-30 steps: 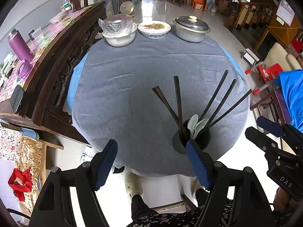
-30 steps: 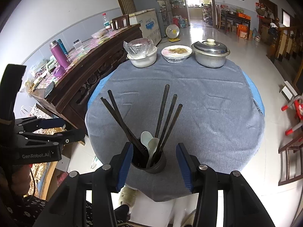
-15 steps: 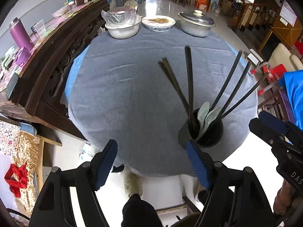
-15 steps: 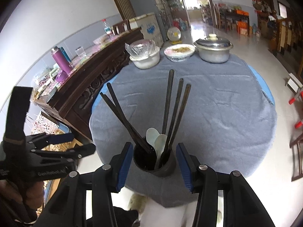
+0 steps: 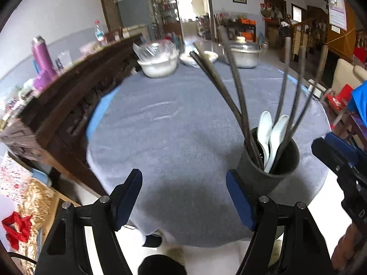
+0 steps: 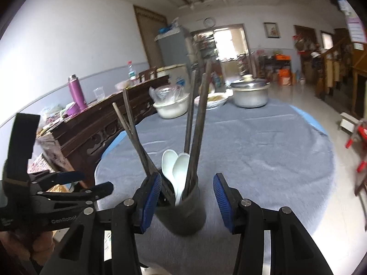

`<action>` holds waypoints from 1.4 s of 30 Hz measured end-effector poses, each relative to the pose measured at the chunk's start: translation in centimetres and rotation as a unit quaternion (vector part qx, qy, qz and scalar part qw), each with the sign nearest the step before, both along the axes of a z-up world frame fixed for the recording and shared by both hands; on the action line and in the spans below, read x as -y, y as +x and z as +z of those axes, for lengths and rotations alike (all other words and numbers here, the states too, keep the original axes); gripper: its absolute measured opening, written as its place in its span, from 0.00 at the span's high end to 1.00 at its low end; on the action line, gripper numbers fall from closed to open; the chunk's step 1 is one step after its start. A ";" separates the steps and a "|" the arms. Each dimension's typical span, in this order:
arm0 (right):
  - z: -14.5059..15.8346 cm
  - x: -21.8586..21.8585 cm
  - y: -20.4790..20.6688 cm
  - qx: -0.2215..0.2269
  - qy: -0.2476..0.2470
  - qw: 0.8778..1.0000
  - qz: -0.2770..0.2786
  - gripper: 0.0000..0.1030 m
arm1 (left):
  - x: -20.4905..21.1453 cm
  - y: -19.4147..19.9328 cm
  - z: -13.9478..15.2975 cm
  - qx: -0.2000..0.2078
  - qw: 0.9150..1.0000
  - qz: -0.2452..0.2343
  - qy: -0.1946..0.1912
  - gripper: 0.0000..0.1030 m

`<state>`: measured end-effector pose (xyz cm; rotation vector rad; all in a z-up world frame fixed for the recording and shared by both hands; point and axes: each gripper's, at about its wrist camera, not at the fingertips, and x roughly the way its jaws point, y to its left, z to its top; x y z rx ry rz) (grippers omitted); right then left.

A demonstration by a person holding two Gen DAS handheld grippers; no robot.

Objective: Organize utensils

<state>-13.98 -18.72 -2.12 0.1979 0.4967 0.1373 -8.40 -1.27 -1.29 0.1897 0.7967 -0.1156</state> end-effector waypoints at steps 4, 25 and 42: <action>2.2 -0.8 -4.7 0.019 0.007 1.000 0.000 0.43 | 0.1 -4.6 2.9 0.029 0.999 -0.023 -0.012 0.26; 10.6 -1.9 -18.7 0.104 -0.005 0.993 -0.059 0.40 | -2.0 -18.3 11.1 0.139 0.990 -0.017 -0.035 0.26; 11.0 -4.7 -15.9 0.096 -0.038 0.993 -0.057 0.38 | -4.7 -14.6 10.1 0.123 0.990 -0.008 -0.070 0.26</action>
